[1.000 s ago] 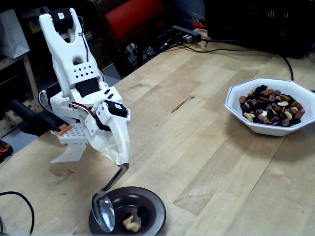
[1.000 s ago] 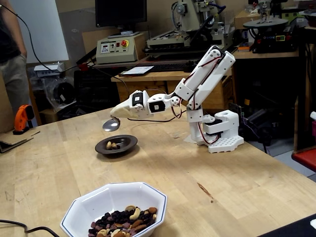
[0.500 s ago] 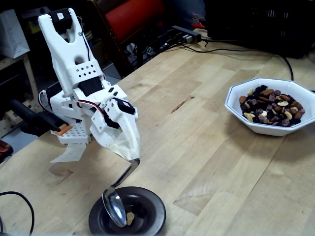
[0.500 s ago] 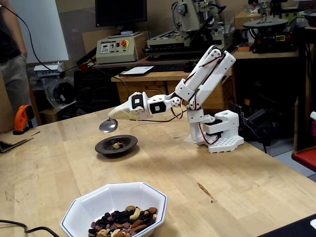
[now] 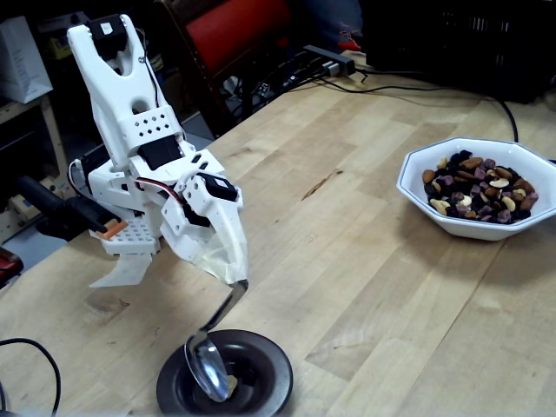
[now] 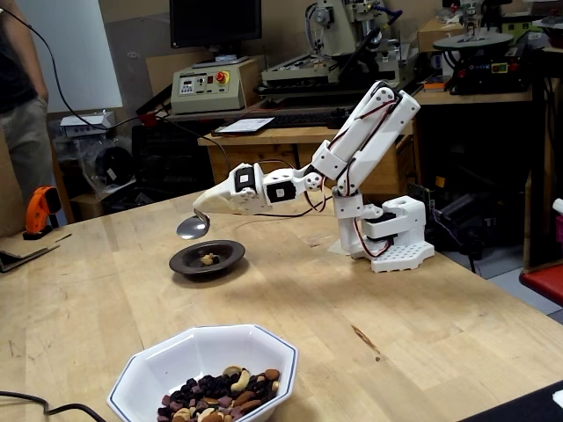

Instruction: Use spoon to transfer food from the white bowl to brown plate

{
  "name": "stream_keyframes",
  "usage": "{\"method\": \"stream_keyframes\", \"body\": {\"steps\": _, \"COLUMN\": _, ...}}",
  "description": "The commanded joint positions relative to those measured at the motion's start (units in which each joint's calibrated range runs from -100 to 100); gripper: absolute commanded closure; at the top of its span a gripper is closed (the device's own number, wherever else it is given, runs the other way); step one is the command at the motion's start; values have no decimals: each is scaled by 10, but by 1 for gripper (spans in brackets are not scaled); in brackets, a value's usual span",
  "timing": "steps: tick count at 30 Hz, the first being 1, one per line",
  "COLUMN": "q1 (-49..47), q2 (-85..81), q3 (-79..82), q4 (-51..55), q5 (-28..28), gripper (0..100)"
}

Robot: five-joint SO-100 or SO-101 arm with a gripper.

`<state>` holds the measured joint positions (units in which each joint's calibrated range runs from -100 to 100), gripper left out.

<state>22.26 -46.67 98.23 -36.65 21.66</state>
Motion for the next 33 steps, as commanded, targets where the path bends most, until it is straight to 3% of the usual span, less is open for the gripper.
{"method": "stream_keyframes", "body": {"steps": 1, "q1": -5, "q2": -9, "q3": 1, "q4": -9, "q5": -49, "gripper": 96}}
{"method": "stream_keyframes", "body": {"steps": 22, "q1": -5, "q2": -10, "q3": -2, "q4": -9, "q5": -275, "gripper": 96}}
{"method": "stream_keyframes", "body": {"steps": 26, "q1": -5, "q2": -26, "q3": -22, "q4": -10, "q5": -294, "gripper": 96}}
{"method": "stream_keyframes", "body": {"steps": 33, "q1": -23, "q2": -44, "q3": -137, "q4": -1, "q5": -281, "gripper": 96}}
